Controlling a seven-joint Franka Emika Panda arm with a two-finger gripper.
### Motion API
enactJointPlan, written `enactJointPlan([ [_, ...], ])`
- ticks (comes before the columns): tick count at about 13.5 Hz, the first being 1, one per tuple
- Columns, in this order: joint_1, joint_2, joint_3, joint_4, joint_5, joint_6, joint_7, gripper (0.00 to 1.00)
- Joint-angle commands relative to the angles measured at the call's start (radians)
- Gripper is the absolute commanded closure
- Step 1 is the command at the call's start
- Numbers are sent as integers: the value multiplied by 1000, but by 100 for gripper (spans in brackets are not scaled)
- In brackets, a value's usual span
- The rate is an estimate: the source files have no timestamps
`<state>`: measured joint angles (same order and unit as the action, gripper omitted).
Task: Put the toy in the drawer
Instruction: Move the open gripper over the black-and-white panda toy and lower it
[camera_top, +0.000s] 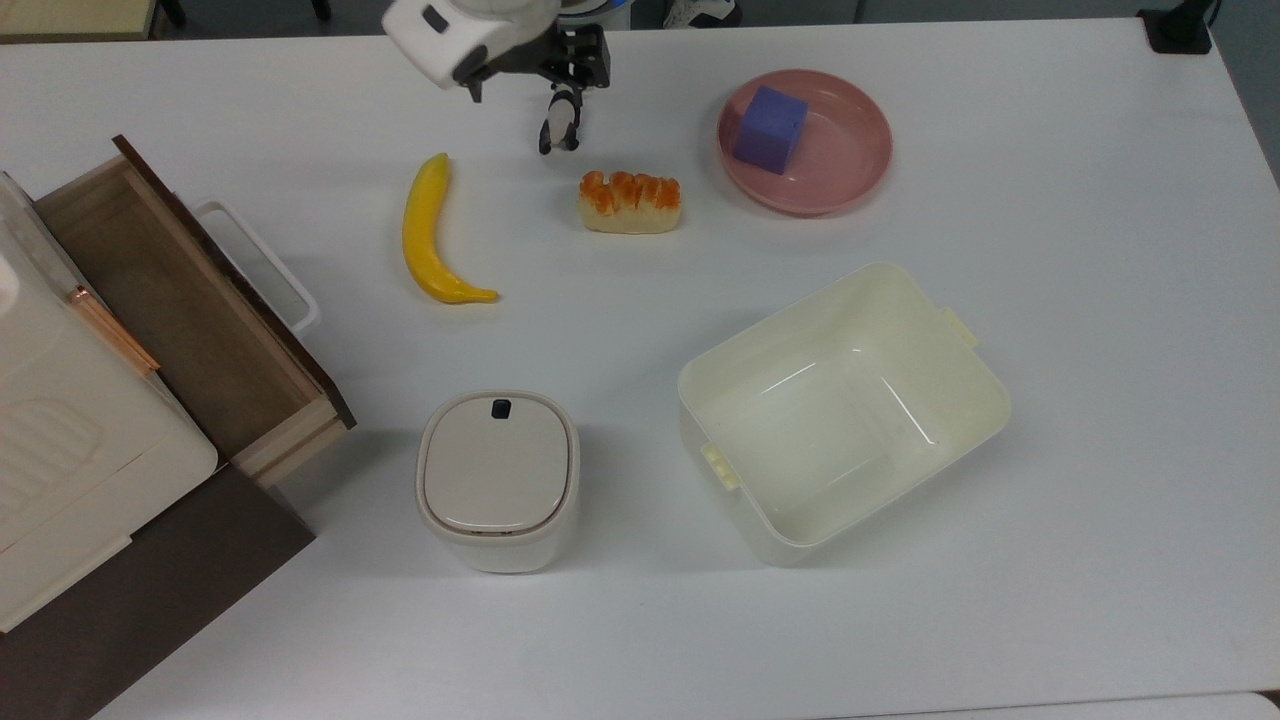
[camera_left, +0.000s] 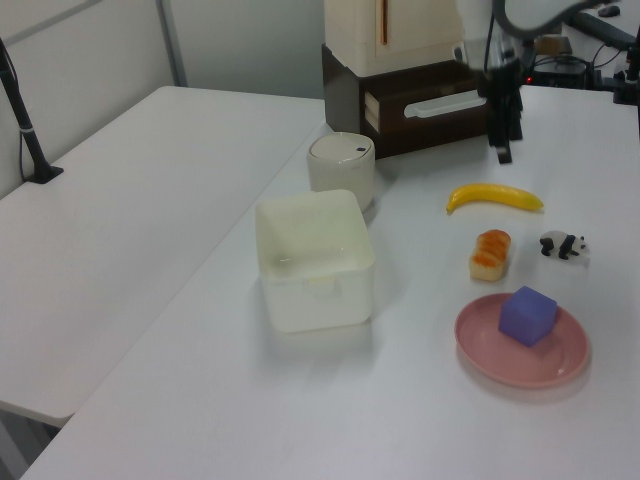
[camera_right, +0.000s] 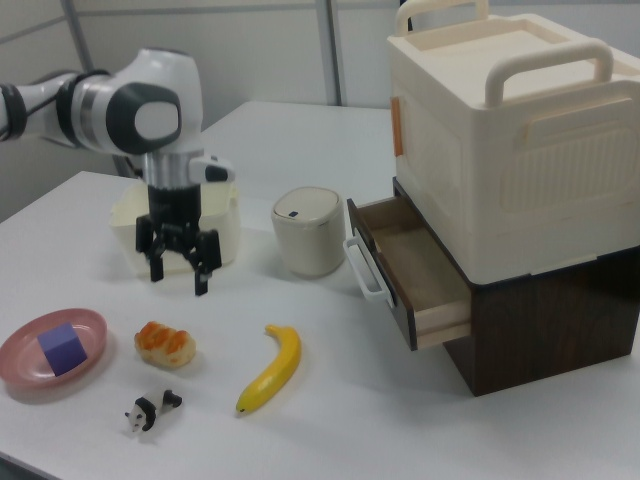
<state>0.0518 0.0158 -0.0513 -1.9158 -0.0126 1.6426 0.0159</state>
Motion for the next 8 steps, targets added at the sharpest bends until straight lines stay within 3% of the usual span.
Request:
enactJointPlan([
  [1,45,-56,-9,-175,17,101,-7,0],
  [7,57,-54,-9,-342,19,205,-5,0],
  [8,57,-51,-9,-367,19,224,-5,4],
])
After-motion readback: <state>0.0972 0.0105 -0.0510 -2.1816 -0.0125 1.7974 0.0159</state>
